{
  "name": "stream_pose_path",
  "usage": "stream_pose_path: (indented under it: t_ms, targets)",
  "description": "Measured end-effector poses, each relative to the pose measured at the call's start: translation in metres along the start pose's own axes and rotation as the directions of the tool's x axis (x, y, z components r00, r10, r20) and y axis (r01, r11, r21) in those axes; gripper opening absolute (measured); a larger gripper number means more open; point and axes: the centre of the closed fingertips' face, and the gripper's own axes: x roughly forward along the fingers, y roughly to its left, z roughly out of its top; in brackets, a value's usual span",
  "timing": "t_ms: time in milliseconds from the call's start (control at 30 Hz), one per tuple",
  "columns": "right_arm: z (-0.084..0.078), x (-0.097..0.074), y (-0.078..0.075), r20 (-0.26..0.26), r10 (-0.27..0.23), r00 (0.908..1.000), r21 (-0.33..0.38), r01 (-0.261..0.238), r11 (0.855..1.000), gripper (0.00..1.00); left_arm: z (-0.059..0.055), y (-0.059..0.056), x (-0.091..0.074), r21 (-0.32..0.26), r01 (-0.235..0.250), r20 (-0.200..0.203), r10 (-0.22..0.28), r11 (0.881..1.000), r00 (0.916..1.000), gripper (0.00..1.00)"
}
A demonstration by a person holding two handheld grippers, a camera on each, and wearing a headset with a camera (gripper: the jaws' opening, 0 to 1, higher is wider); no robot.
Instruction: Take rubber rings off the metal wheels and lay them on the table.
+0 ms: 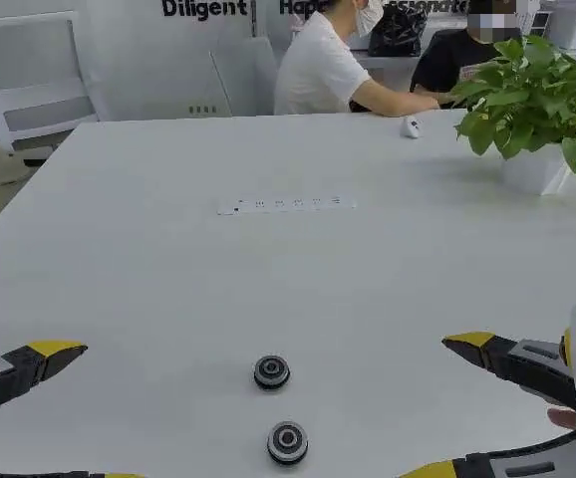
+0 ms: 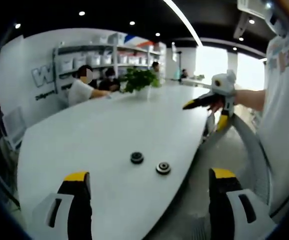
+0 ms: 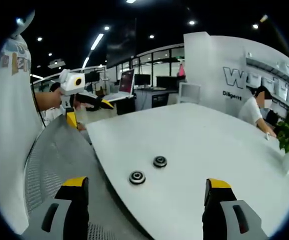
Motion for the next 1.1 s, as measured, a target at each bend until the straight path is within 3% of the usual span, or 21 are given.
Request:
stream_pose_path:
  t_ms: [1100]
  targets:
    - [-0.0027,-0.0017,-0.0004,-0.01,-0.002,0.9999,-0.005,0.002,1.0,0.96,-0.0006,0.0003,-0.003,0.004,-0.007,0.002,0.007,1.0,1.0,1.0]
